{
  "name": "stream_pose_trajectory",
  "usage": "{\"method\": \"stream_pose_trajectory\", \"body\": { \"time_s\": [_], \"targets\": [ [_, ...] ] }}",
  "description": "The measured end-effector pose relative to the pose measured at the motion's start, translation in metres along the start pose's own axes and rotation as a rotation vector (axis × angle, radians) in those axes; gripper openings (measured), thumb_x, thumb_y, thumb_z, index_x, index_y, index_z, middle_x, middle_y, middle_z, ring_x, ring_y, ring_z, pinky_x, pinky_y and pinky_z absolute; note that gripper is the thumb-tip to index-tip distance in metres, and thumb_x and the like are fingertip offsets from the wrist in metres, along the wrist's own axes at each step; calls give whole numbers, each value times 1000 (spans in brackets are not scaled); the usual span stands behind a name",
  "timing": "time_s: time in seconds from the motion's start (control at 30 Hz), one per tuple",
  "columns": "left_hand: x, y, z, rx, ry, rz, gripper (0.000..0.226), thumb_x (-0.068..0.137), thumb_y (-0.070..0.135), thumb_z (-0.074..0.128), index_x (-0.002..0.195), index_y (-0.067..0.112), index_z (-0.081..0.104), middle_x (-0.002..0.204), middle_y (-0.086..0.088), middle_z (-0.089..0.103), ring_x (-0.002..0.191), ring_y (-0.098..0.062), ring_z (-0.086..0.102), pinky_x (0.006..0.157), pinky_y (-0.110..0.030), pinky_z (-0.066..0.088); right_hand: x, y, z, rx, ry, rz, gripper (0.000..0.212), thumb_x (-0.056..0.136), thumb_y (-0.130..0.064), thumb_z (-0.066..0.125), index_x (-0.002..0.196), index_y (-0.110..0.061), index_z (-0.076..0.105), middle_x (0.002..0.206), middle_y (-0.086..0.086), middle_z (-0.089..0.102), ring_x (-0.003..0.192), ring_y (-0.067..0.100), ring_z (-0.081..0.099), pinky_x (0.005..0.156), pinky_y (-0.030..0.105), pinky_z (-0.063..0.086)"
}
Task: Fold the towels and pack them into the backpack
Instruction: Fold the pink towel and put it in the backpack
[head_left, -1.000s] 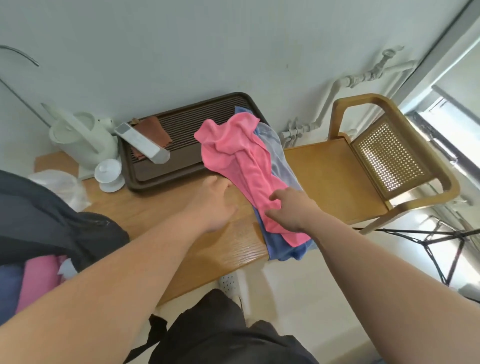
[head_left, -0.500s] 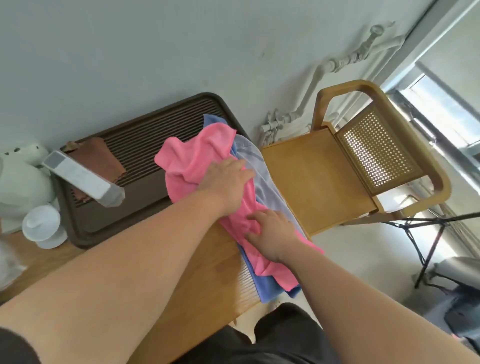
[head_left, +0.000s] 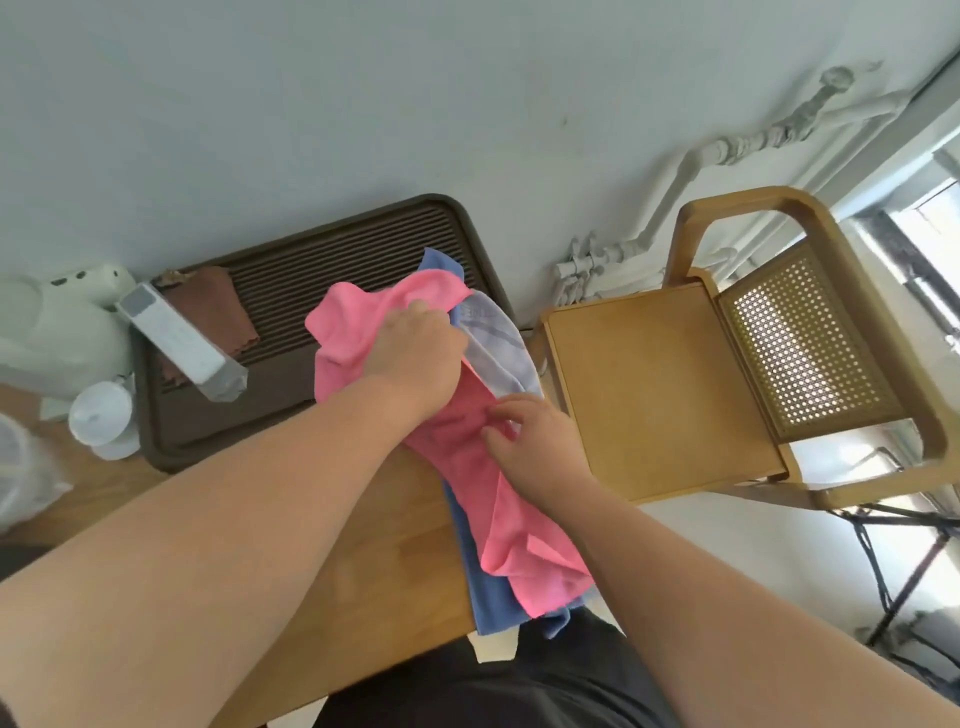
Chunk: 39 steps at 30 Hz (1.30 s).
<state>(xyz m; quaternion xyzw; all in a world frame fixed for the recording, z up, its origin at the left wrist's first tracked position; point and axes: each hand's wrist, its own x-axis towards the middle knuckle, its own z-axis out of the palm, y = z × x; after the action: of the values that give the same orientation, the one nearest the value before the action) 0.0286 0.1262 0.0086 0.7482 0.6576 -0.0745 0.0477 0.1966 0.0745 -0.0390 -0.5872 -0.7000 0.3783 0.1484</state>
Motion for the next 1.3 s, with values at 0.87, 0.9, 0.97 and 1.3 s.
{"method": "stream_pose_trajectory", "body": {
  "time_s": [0.87, 0.9, 0.97, 1.3],
  "targets": [
    [-187, 35, -125, -1333, 580, -592, 28, 83, 32, 63, 61, 25, 48, 64, 1, 38, 68, -18, 35, 66, -35, 27, -59, 7, -73, -363, -591, -160, 21, 78, -7, 56, 63, -14, 45, 63, 2, 47, 62, 23, 44, 53, 30, 33],
    [-194, 32, -122, -1350, 557, -604, 25, 83, 34, 64, 65, 20, 53, 68, -4, 40, 71, -19, 37, 69, -35, 29, -61, 11, -72, -428, -583, -127, 18, 79, -7, 55, 64, -13, 48, 64, 4, 48, 64, 25, 46, 53, 30, 34],
    [-210, 28, -109, -1387, 488, -630, 27, 83, 37, 65, 77, 11, 61, 75, -8, 46, 74, -20, 42, 72, -36, 32, -65, 16, -72, -502, -543, -81, 15, 85, -14, 56, 71, -9, 59, 71, 6, 56, 69, 27, 52, 57, 30, 39],
    [-299, -3, -34, -1357, 46, -817, 34, 98, 31, 59, 87, -2, 64, 84, -16, 62, 79, -25, 58, 76, -39, 47, -130, -13, -79, 215, -405, 147, 29, 92, -26, 60, 80, 0, 67, 67, 5, 62, 69, 20, 55, 67, 32, 43]
  ]
}}
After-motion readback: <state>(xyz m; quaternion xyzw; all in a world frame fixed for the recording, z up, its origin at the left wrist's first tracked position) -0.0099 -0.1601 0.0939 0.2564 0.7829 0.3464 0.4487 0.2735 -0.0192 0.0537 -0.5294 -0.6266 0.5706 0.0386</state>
